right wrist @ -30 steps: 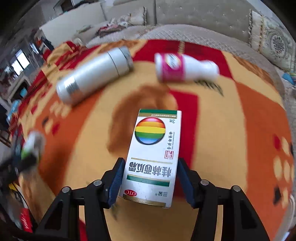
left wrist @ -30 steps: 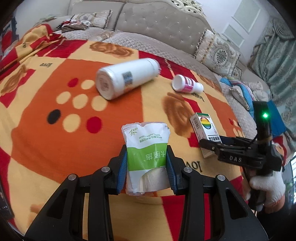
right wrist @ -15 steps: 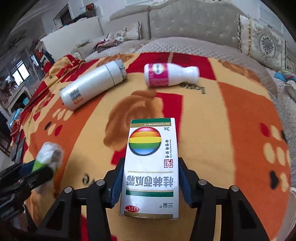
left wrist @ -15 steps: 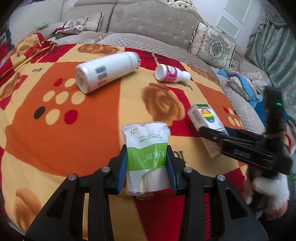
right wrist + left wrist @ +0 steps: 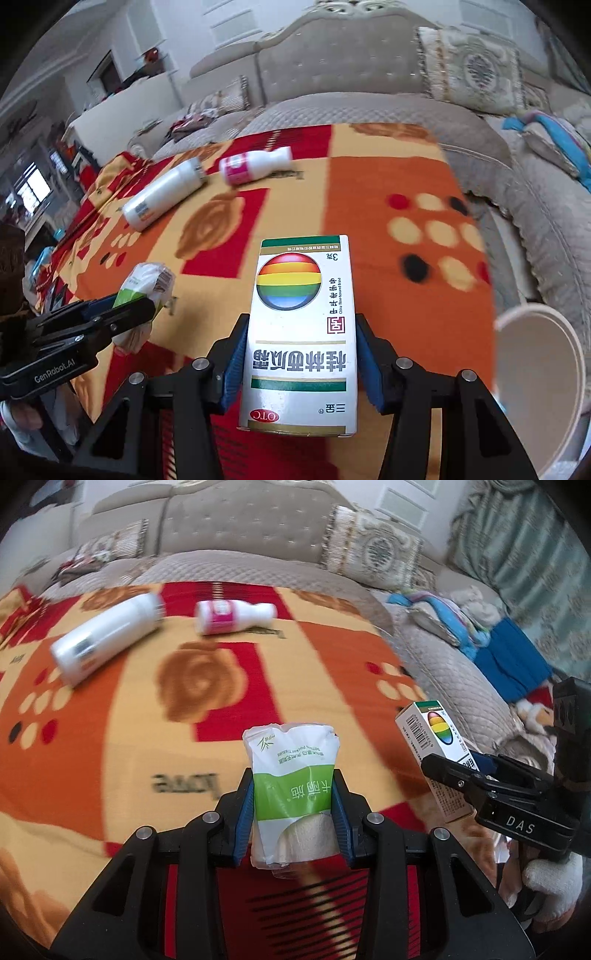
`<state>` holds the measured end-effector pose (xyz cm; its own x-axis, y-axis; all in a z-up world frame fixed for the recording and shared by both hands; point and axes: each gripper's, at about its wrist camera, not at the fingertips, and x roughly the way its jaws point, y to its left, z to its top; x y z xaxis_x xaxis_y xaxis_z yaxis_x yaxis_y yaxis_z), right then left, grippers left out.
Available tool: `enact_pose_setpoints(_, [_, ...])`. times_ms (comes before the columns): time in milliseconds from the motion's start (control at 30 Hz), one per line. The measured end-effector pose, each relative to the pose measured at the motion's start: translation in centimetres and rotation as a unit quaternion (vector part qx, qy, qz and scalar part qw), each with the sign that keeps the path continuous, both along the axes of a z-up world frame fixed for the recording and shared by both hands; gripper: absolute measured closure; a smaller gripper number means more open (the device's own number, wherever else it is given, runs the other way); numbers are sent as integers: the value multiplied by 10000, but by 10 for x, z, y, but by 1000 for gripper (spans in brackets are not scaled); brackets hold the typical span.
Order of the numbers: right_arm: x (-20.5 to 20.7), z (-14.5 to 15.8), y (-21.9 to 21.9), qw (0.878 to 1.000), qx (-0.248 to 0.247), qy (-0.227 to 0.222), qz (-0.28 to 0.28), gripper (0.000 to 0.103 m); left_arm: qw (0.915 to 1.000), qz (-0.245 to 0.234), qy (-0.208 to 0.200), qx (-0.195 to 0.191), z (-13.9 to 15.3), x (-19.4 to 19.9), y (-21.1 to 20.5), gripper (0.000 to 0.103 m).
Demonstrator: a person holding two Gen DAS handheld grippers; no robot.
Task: Collect trash
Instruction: 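Carry both items over the white bin and open both tools to drop them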
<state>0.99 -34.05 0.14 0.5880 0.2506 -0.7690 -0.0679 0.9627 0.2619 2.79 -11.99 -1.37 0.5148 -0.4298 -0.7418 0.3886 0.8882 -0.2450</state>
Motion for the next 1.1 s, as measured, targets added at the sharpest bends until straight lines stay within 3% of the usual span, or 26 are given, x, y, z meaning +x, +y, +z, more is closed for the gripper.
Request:
enact_pose_setpoints(433, [-51,-9,-88,9957,50,22,-924,51,9965,-827,69,16,1,-20,-95,67])
enact_pose_setpoints(767, [-88,-30,-160,9857,46,260,-1663,51,9866,-1554,443,-207,-12,-30,-177,67])
enact_pose_setpoints(1100, [-107,-57,-208,9756,86,538,-2125,52,9775,-1980,698,-222,-23,-39,-240,65])
